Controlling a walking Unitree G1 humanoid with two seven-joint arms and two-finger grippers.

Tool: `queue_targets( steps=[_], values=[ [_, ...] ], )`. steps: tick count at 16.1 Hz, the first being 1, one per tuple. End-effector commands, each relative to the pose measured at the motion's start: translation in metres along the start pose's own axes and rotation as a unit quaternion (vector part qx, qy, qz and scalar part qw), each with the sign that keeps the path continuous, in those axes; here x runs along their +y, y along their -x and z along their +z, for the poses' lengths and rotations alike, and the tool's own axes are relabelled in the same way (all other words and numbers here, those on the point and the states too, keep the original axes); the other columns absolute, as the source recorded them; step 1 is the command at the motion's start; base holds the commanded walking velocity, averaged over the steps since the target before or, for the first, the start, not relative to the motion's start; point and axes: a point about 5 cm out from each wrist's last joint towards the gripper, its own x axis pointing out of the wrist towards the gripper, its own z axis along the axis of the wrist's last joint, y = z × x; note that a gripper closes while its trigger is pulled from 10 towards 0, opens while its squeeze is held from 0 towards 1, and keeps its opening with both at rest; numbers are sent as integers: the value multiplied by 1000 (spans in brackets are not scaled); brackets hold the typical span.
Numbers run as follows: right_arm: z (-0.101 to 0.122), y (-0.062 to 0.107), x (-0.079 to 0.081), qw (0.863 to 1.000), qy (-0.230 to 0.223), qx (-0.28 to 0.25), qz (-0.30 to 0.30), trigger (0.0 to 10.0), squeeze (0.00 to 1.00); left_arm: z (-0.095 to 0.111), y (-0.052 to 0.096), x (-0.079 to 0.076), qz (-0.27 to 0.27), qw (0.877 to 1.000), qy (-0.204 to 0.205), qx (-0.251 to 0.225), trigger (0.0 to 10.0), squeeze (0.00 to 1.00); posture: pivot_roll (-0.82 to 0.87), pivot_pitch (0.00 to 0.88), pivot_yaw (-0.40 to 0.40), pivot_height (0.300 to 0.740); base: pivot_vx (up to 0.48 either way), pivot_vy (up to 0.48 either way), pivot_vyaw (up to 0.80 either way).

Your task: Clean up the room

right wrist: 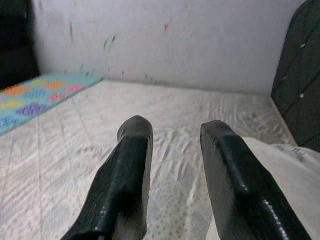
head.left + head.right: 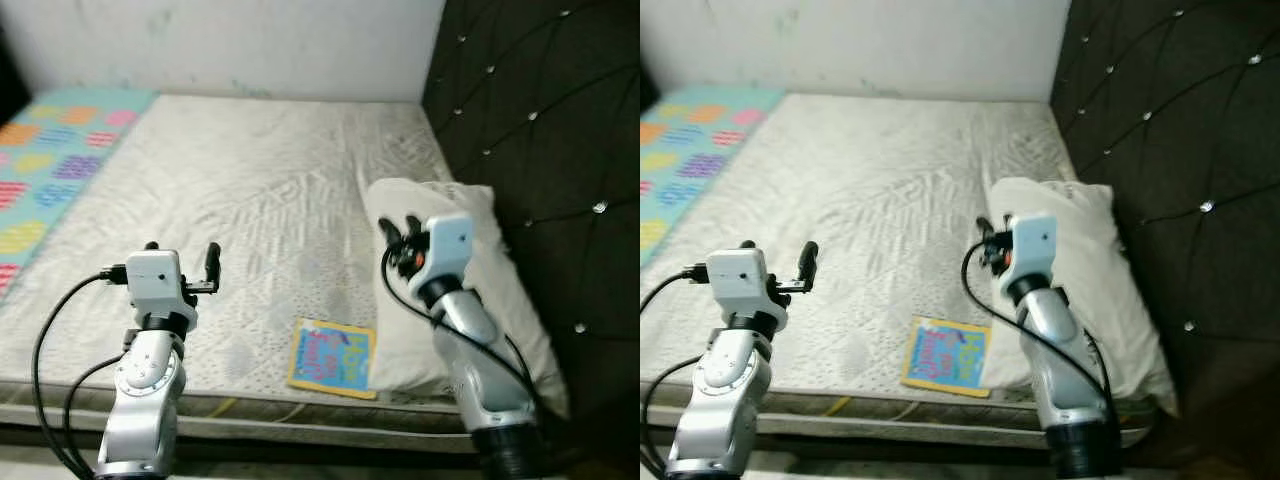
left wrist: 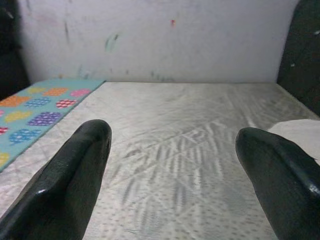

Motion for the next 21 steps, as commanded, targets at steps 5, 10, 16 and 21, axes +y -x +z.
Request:
queue_targets(
  steps=[5,10,16,21],
  values=[
    [1,3,-14,999,0,-13,-36,10000,0,8,-5,-7,-12,999,26,-16,10000,0,-164,0,-5,740,0,0,0],
    [-3,5,-15,999,-5,-8,-34,10000,0,8,-7,-9,-12,999,36,-12,10000,0,-167,0,-6,740,0,476,0],
    [-9,4,-11,999,-22,17,-20,10000,0,7,-9,-11,-11,999,45,-10,10000,0,-167,0,-10,740,0,480,0],
    [-10,2,-10,1000,-7,20,-17,10000,0,7,-9,-11,-7,999,46,-10,10000,0,-167,0,-11,740,0,480,0]
  ],
)
